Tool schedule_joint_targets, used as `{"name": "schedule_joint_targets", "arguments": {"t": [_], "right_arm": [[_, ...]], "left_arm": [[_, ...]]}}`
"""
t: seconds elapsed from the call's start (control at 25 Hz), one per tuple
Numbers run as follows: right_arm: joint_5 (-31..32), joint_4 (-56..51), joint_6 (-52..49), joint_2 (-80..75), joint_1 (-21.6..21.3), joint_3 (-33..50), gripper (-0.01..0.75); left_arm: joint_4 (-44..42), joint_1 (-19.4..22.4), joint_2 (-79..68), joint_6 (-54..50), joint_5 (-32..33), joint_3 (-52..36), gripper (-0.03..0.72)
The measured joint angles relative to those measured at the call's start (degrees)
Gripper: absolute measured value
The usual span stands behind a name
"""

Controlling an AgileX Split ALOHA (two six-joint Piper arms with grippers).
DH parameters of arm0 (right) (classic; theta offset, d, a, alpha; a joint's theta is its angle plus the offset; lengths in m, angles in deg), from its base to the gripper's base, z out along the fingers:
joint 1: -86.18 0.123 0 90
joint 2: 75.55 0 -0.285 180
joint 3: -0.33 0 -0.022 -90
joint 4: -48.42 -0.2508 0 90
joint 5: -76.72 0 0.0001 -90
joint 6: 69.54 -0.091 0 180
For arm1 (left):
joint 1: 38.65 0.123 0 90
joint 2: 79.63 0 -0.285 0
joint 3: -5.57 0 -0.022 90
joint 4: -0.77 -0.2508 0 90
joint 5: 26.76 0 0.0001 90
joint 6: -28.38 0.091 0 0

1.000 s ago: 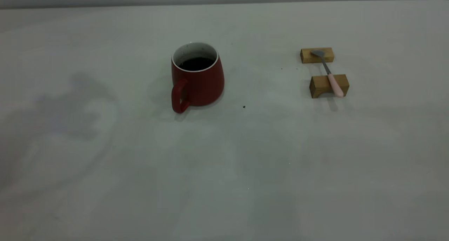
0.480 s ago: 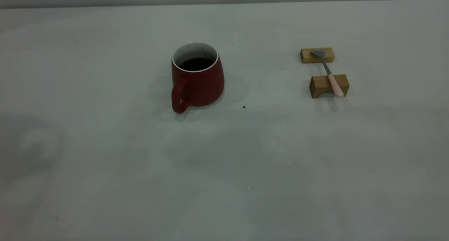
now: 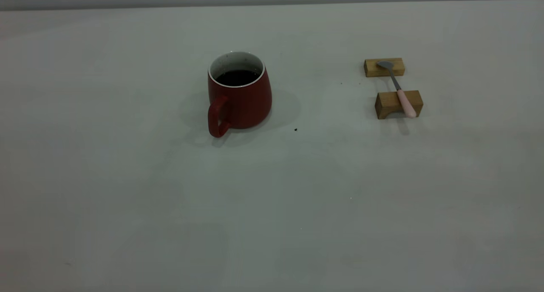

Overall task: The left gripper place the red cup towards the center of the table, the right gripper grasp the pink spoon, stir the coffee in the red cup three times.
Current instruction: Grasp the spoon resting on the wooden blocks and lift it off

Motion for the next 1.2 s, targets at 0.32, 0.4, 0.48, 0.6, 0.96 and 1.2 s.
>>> {"name": "schedule_joint_targets", "arguments": {"t": [0.32, 0.4, 0.48, 0.6, 0.96, 1.2], "right_arm": [[0.0, 0.0, 0.0, 0.0, 0.0, 0.0, 0.592], [0.0, 0.0, 0.0, 0.0, 0.0, 0.0, 0.592], [0.0, 0.0, 0.0, 0.0, 0.0, 0.0, 0.592], [0.0, 0.0, 0.0, 0.0, 0.0, 0.0, 0.592], [0.0, 0.0, 0.0, 0.0, 0.0, 0.0, 0.592], [0.0, 0.0, 0.0, 0.0, 0.0, 0.0, 0.592]], "left_arm": [[-1.5, -0.4, 12.4, -1.1, -1.7, -12.6, 0.595], [-2.9, -1.6, 13.1, -1.2, -2.0, -13.8, 0.595], [-4.0, -3.1, 13.8, -1.8, -2.2, -14.0, 0.595], [-6.4, -4.6, 15.2, -3.7, -2.4, -14.1, 0.595], [-12.7, -5.1, 18.8, -10.8, -1.9, -15.0, 0.595], [-13.0, -5.1, 18.8, -10.9, -1.9, -15.0, 0.595]]}}
